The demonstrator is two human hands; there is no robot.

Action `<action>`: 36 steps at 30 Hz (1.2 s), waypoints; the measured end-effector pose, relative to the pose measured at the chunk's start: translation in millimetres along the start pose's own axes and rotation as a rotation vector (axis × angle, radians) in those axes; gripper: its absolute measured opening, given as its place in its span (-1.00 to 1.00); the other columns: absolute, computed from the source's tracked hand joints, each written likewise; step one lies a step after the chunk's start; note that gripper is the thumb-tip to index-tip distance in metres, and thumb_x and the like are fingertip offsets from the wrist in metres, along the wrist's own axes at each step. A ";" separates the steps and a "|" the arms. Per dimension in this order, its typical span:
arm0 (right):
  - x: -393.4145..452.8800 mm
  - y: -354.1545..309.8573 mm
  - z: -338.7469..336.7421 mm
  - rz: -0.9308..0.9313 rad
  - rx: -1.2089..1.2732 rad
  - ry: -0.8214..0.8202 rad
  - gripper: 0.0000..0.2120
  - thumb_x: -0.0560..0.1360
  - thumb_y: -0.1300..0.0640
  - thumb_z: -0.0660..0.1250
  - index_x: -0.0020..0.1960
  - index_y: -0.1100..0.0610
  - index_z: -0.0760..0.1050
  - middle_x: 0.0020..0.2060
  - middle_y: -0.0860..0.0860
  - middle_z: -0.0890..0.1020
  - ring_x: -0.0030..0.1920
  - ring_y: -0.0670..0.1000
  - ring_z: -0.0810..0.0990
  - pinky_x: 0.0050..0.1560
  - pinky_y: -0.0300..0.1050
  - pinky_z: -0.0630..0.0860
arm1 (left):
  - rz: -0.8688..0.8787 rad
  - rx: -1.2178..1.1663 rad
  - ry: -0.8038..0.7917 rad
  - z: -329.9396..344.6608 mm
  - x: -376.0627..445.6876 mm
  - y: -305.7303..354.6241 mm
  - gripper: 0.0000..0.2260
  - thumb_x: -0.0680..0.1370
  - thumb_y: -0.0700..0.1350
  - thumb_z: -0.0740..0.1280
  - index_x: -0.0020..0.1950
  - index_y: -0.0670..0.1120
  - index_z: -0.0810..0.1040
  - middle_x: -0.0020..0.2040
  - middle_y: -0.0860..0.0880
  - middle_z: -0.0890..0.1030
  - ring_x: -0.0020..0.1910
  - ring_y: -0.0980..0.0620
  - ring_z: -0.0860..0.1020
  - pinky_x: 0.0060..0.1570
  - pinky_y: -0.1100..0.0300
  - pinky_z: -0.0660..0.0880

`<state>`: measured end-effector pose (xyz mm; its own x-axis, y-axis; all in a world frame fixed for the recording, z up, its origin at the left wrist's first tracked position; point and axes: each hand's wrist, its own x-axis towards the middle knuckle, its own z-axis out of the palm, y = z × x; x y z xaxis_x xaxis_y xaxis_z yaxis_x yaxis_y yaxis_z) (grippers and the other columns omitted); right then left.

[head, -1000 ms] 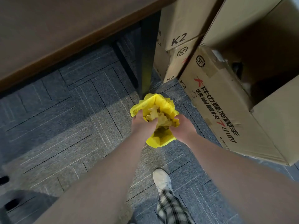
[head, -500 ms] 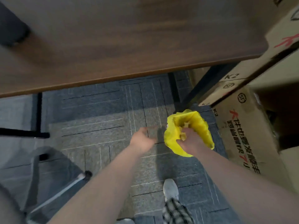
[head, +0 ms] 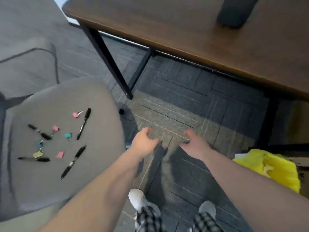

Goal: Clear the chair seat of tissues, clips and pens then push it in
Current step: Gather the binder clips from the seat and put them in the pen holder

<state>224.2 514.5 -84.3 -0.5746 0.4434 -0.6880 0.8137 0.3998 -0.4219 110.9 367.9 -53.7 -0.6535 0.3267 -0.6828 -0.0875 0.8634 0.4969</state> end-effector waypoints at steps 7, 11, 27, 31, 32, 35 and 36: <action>6.8 -148.8 62.0 -0.191 -0.211 -0.060 -0.50 0.52 0.11 0.25 0.44 0.00 0.26 0.30 0.07 0.47 -0.06 0.09 0.58 -0.07 -0.01 0.54 | -0.079 -0.002 0.179 -114.2 -3.8 -89.8 -0.55 0.50 -0.10 0.31 0.39 -0.07 0.36 0.34 -0.12 0.45 0.30 -0.09 0.45 0.25 0.13 0.38; 12.1 -213.4 100.1 -0.286 -0.284 -0.102 -0.56 0.50 0.10 0.25 0.37 0.07 0.30 0.26 0.11 0.47 0.07 0.16 0.58 0.03 0.06 0.57 | -0.151 0.133 0.232 -159.4 -4.8 -150.0 -0.65 0.52 -0.12 0.24 0.30 -0.06 0.40 0.28 -0.11 0.45 0.25 -0.13 0.45 0.16 0.07 0.41; 50.0 -308.9 195.1 -0.731 -0.678 0.005 -0.55 0.42 0.37 0.19 0.28 0.13 0.40 0.21 0.07 0.46 0.25 0.16 0.41 0.10 -0.03 0.45 | -0.254 0.421 0.076 -172.6 29.6 -231.3 -0.54 0.49 -0.09 0.36 0.32 -0.07 0.26 0.30 -0.09 0.40 0.35 -0.13 0.34 0.03 -0.02 0.48; 61.6 -314.8 201.6 -0.758 -0.784 -0.055 -0.54 0.45 0.36 0.19 0.33 0.10 0.35 0.26 0.05 0.41 0.26 0.15 0.37 0.07 0.03 0.49 | -0.240 0.450 0.083 -171.4 38.9 -234.8 -0.56 0.48 -0.14 0.33 0.32 -0.09 0.28 0.28 -0.09 0.38 0.35 -0.13 0.33 0.07 -0.03 0.48; 63.7 -316.5 202.1 -0.762 -0.807 -0.066 -0.54 0.46 0.36 0.20 0.34 0.10 0.34 0.28 0.04 0.39 0.26 0.15 0.36 0.02 0.02 0.47 | -0.243 0.444 0.078 -172.3 39.5 -235.3 -0.57 0.49 -0.13 0.32 0.32 -0.09 0.30 0.28 -0.09 0.38 0.36 -0.13 0.33 0.09 -0.03 0.47; 68.8 -319.2 202.8 -0.777 -0.819 -0.076 -0.53 0.45 0.37 0.20 0.33 0.10 0.34 0.30 0.05 0.38 0.26 0.15 0.35 0.01 0.01 0.47 | -0.244 0.441 0.062 -173.5 39.1 -236.8 -0.63 0.50 -0.12 0.31 0.28 -0.11 0.36 0.27 -0.11 0.39 0.34 -0.15 0.34 0.12 -0.05 0.46; 69.5 -319.4 202.8 -0.774 -0.817 -0.085 -0.53 0.45 0.37 0.20 0.32 0.09 0.34 0.28 0.05 0.39 0.26 0.15 0.35 0.01 0.01 0.47 | -0.243 0.439 0.058 -173.5 38.0 -237.4 -0.65 0.50 -0.12 0.31 0.27 -0.11 0.37 0.26 -0.11 0.40 0.32 -0.15 0.35 0.11 -0.06 0.46</action>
<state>-57.8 254.9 -117.0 -0.8661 -0.1953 -0.4600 -0.0785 0.9622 -0.2608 -23.7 108.5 -104.7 -0.6952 0.0852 -0.7138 0.0740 0.9962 0.0468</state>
